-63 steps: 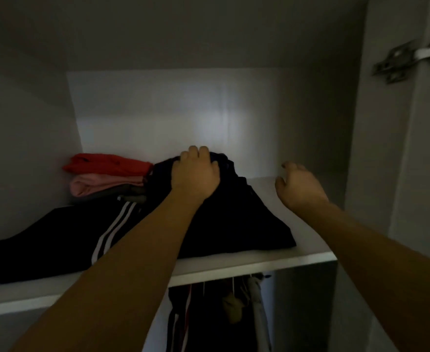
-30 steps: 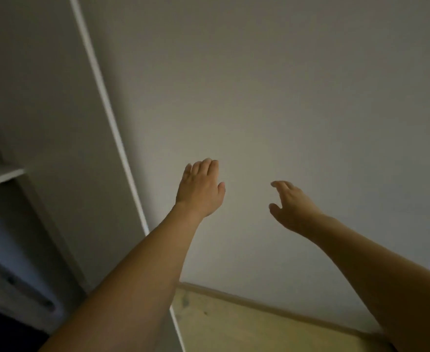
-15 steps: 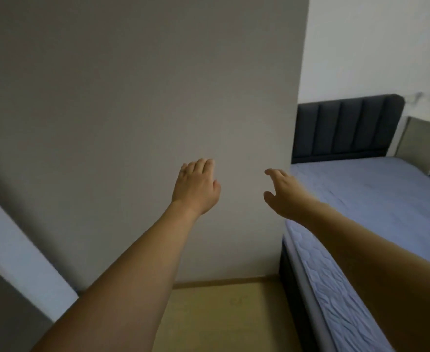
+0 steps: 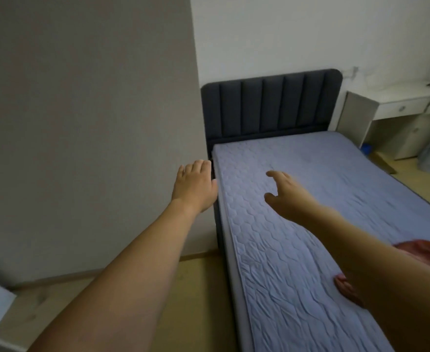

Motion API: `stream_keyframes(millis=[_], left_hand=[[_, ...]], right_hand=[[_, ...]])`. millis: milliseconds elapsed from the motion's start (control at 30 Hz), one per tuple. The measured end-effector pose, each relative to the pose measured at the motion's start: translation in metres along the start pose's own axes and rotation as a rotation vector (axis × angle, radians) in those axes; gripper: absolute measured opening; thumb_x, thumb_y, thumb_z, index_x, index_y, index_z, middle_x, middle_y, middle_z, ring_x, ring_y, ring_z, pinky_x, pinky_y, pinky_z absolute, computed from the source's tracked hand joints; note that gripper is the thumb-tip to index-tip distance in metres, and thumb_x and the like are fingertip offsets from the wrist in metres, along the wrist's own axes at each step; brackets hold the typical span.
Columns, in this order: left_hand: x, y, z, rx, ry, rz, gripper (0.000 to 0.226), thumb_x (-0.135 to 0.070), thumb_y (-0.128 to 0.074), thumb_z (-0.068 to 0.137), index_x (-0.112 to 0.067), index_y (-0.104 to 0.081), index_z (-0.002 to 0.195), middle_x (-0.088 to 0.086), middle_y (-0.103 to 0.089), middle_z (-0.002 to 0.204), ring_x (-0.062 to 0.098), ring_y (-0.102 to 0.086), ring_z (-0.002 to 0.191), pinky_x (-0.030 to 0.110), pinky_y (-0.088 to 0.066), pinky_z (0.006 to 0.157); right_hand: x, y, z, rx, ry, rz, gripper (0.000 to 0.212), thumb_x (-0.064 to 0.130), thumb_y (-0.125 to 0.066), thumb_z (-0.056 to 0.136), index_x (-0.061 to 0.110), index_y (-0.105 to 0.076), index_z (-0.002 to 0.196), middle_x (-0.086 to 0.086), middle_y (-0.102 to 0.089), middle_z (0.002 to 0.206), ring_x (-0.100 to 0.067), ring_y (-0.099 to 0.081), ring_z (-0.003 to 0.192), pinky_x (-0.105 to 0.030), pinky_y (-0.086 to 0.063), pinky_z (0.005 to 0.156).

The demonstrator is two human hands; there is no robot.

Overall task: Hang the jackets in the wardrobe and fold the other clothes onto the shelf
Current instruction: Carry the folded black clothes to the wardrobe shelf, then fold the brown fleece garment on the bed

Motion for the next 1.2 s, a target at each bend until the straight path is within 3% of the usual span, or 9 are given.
stream_keyframes(millis=[267, 567, 700, 800, 900, 1000, 1100, 1167, 1200], left_hand=[[-0.229, -0.051, 0.067, -0.001, -0.104, -0.05, 0.052, -0.031, -0.041, 0.096, -0.009, -0.035, 0.143, 0.009, -0.04, 0.146, 0.028, -0.038, 0.132, 0.046, -0.023, 0.114], [-0.388, -0.172, 0.122, 0.199, -0.091, -0.035, 0.051, -0.033, -0.044, 0.095, -0.009, -0.039, 0.141, 0.012, -0.041, 0.144, 0.032, -0.041, 0.128, 0.043, -0.027, 0.111], [-0.473, -0.287, 0.143, 0.302, -0.014, -0.169, 0.048, -0.029, -0.05, 0.093, -0.007, -0.046, 0.135, 0.015, -0.045, 0.138, 0.034, -0.044, 0.126, 0.04, -0.034, 0.106], [-0.546, -0.395, 0.14, 0.456, 0.01, -0.261, 0.049, -0.028, -0.051, 0.092, -0.008, -0.045, 0.136, 0.014, -0.042, 0.141, 0.034, -0.042, 0.128, 0.04, -0.035, 0.107], [-0.614, -0.504, 0.125, 0.648, -0.052, -0.285, 0.052, -0.029, -0.053, 0.091, -0.012, -0.043, 0.139, 0.012, -0.04, 0.145, 0.032, -0.04, 0.131, 0.038, -0.034, 0.109], [-0.659, -0.6, 0.1, 0.819, -0.109, -0.22, 0.058, -0.03, -0.053, 0.087, -0.018, -0.04, 0.142, 0.009, -0.039, 0.146, 0.03, -0.04, 0.133, 0.038, -0.033, 0.111], [-0.687, -0.673, 0.083, 0.902, -0.086, -0.23, 0.07, -0.031, -0.056, 0.084, -0.018, -0.029, 0.148, 0.009, -0.033, 0.152, 0.028, -0.032, 0.139, 0.035, -0.027, 0.115], [-0.703, -0.712, 0.075, 0.936, -0.061, -0.244, 0.081, -0.038, -0.059, 0.084, -0.02, -0.019, 0.152, 0.008, -0.029, 0.155, 0.028, -0.028, 0.142, 0.037, -0.024, 0.117], [-0.71, -0.728, 0.071, 0.946, -0.052, -0.213, 0.086, -0.044, -0.06, 0.084, -0.022, -0.015, 0.153, 0.007, -0.029, 0.154, 0.029, -0.028, 0.141, 0.039, -0.024, 0.116]], right_hand=[[-0.225, 0.104, 0.007, 0.019, -0.121, -0.047, 0.061, 0.023, -0.054, 0.092, 0.014, -0.029, 0.147, -0.009, -0.033, 0.152, -0.027, -0.037, 0.135, -0.038, -0.033, 0.108], [-0.456, 0.135, 0.015, 0.167, -0.299, -0.062, 0.061, 0.019, -0.05, 0.092, 0.01, -0.028, 0.148, -0.01, -0.029, 0.153, -0.027, -0.033, 0.137, -0.038, -0.03, 0.111], [-0.607, 0.101, 0.02, 0.228, -0.434, -0.085, 0.061, 0.021, -0.052, 0.09, 0.01, -0.031, 0.147, -0.011, -0.031, 0.151, -0.028, -0.034, 0.137, -0.038, -0.03, 0.11], [-0.726, 0.05, 0.025, 0.262, -0.501, -0.092, 0.055, 0.031, -0.056, 0.091, 0.007, -0.041, 0.138, -0.016, -0.041, 0.143, -0.034, -0.041, 0.129, -0.038, -0.033, 0.105], [-0.834, -0.015, 0.017, 0.344, -0.556, -0.083, 0.057, 0.028, -0.057, 0.087, 0.01, -0.039, 0.139, -0.017, -0.042, 0.142, -0.034, -0.04, 0.13, -0.04, -0.035, 0.106], [-0.923, -0.083, 0.0, 0.468, -0.631, -0.122, 0.078, 0.038, -0.061, 0.085, 0.012, -0.022, 0.147, -0.018, -0.026, 0.151, -0.036, -0.031, 0.136, -0.043, -0.029, 0.111], [-0.987, -0.136, -0.011, 0.477, -0.687, -0.152, 0.099, 0.045, -0.063, 0.083, 0.024, 0.004, 0.152, -0.012, -0.004, 0.159, -0.034, -0.018, 0.142, -0.045, -0.022, 0.114], [-1.019, -0.161, -0.013, 0.461, -0.707, -0.232, 0.101, 0.043, -0.064, 0.081, 0.028, 0.007, 0.151, -0.009, 0.001, 0.159, -0.033, -0.012, 0.143, -0.048, -0.019, 0.114], [-1.033, -0.17, -0.012, 0.462, -0.701, -0.28, 0.096, 0.043, -0.063, 0.08, 0.03, 0.0, 0.151, -0.009, 0.001, 0.159, -0.032, -0.008, 0.144, -0.049, -0.017, 0.114]])
Point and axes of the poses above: each hand's wrist, its own z-axis towards the middle knuckle, its own y-axis out of the back of the hand, x = y × z, the point moved 2 cm from there along z, towards the middle knuckle
